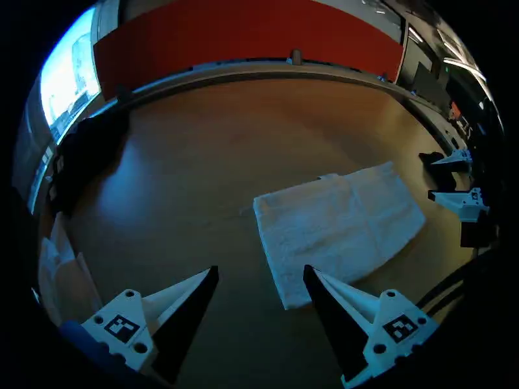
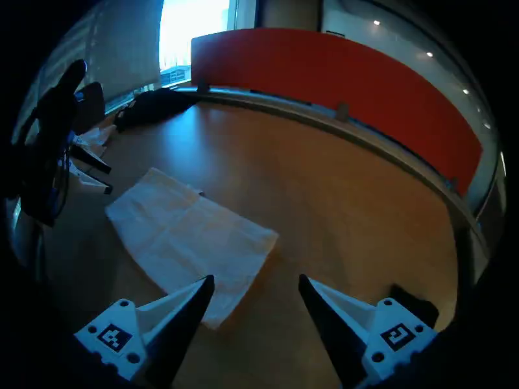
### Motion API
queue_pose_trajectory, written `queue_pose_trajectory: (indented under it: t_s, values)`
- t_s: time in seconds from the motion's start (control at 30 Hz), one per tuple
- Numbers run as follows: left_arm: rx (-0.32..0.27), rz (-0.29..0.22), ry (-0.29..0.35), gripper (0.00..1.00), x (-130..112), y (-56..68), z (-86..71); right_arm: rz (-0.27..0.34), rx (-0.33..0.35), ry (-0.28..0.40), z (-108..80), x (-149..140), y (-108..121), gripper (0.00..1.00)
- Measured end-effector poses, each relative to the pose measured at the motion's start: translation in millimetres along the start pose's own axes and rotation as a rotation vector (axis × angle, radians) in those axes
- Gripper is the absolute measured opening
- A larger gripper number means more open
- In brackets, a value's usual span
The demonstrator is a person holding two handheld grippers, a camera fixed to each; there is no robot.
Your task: Fold towel
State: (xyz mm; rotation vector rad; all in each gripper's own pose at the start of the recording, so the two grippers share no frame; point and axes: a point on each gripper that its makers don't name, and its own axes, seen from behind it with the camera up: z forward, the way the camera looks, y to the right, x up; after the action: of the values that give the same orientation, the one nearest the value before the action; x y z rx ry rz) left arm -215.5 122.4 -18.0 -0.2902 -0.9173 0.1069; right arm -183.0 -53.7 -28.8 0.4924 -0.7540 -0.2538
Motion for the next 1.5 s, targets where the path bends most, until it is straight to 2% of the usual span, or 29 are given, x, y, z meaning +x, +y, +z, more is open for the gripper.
queue_pose_trajectory:
  t_s: [0.3,0.57,0.87,1.17,1.5]
  values:
    - [-0.001,-0.035,-0.006,0.97,-28,5.9,-15.3,0.015,-0.001,-0.002,-16.8,-15,-11,1.0]
    - [0.005,-0.049,-0.004,0.97,-39,4.8,-21.0,0.007,0.002,-0.004,-19.3,-20,-14,1.0]
    - [0.043,-0.065,0.004,0.97,-52,-8.0,-35.7,-0.028,0.043,-0.028,-15.9,-30,-21,1.0]
    - [0.072,-0.113,0.015,0.97,-63,-18.9,-52.7,-0.069,0.074,-0.045,-10.2,-31,-29,1.0]
    - [0.101,-0.138,0.014,0.97,-77,-29.3,-67.8,-0.1,0.099,-0.081,-1.9,-44,-32,0.98]
